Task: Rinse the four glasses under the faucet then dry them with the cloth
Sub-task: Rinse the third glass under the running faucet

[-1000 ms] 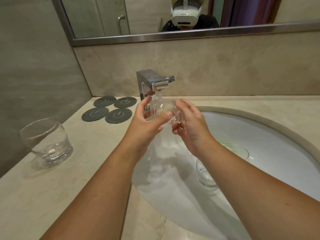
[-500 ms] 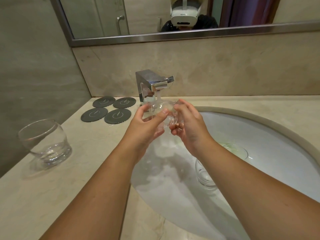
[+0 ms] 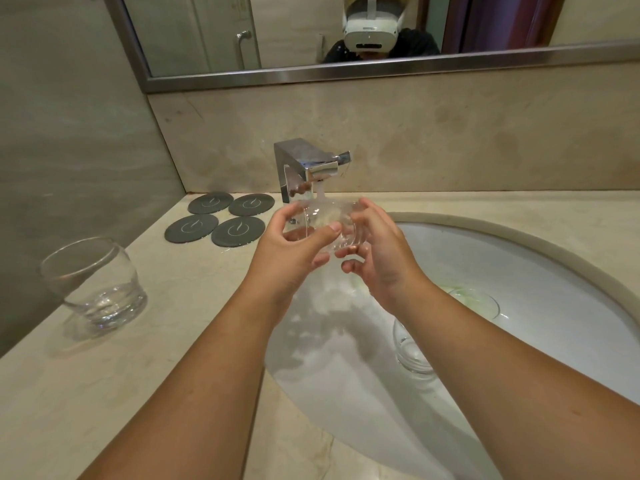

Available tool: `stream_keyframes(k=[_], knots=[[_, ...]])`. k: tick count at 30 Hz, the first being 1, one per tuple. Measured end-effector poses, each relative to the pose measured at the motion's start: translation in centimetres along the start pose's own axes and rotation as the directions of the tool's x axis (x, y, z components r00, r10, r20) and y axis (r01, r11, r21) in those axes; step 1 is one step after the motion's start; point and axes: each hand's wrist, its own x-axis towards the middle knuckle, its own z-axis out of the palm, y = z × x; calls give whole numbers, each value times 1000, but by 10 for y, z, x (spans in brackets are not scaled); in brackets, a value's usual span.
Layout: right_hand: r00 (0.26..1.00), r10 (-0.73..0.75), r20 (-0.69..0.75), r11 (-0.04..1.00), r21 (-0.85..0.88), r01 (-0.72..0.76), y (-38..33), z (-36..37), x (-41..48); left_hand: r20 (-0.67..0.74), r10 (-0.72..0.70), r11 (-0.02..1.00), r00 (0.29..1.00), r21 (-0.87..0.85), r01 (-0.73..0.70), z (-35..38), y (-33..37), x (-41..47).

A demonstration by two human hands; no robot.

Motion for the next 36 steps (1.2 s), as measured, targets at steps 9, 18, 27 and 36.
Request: stream_keyframes(k=[9, 18, 27, 36], knots=[[996, -69, -50, 997, -34, 67, 2, -2, -1, 94, 37, 997, 995, 67, -43, 0, 1, -3], [1000, -17, -8, 1000, -25, 17, -2, 1, -4, 25, 46, 998, 999, 43, -47, 0, 0, -1], [997, -18, -70, 999, -41, 15, 0, 0, -1, 51, 63, 997, 997, 40, -65, 1, 1, -2], [999, 46, 30, 998, 37, -47, -2, 1, -1, -3, -52, 997, 999, -53, 52, 1, 3, -2]])
